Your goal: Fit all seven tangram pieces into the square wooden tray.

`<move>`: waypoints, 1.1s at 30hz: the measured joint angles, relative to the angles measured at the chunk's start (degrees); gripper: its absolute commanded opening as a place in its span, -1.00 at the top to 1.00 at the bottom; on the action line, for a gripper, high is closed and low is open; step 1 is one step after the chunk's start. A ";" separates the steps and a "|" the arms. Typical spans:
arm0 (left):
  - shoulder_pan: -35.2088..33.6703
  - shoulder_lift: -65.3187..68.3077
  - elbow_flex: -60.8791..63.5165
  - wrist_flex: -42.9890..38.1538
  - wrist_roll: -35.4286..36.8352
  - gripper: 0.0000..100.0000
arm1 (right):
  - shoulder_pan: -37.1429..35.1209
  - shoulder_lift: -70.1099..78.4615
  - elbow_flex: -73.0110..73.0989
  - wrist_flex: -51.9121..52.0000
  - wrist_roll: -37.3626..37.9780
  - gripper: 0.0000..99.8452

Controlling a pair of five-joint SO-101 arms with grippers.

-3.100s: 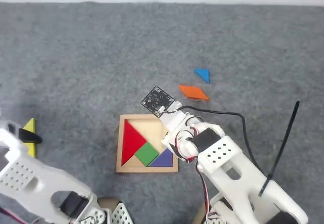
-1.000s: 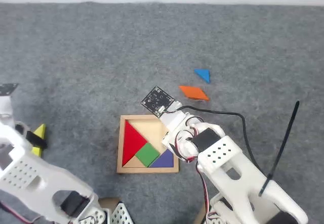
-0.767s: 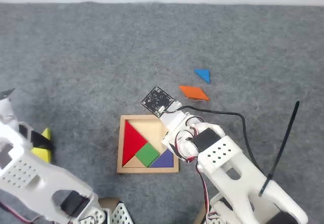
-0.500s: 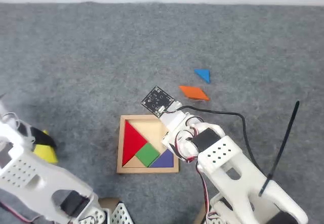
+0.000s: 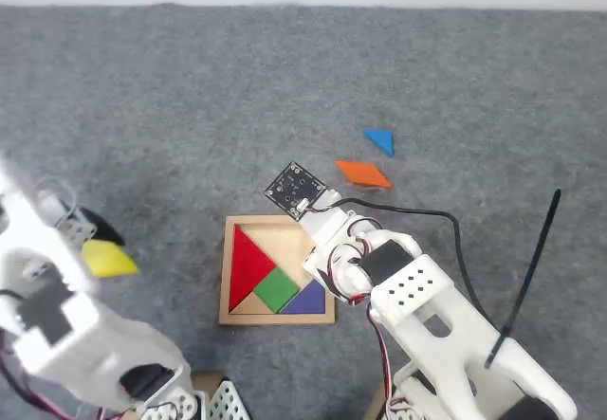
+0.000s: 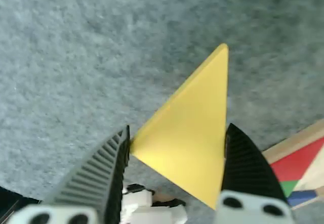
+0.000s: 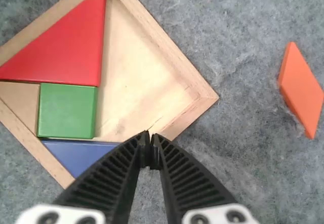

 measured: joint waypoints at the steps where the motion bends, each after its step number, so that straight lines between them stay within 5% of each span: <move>1: 1.41 -2.02 0.62 0.00 1.58 0.70 | 0.00 0.00 0.00 0.00 0.00 0.98; 19: 32.70 6.42 1.58 -5.45 15.12 0.70 | 6.86 0.00 -4.57 8.70 0.09 0.98; 33: 47.91 7.03 1.58 -8.97 18.11 0.70 | 8.35 0.00 -4.92 8.88 -2.73 0.98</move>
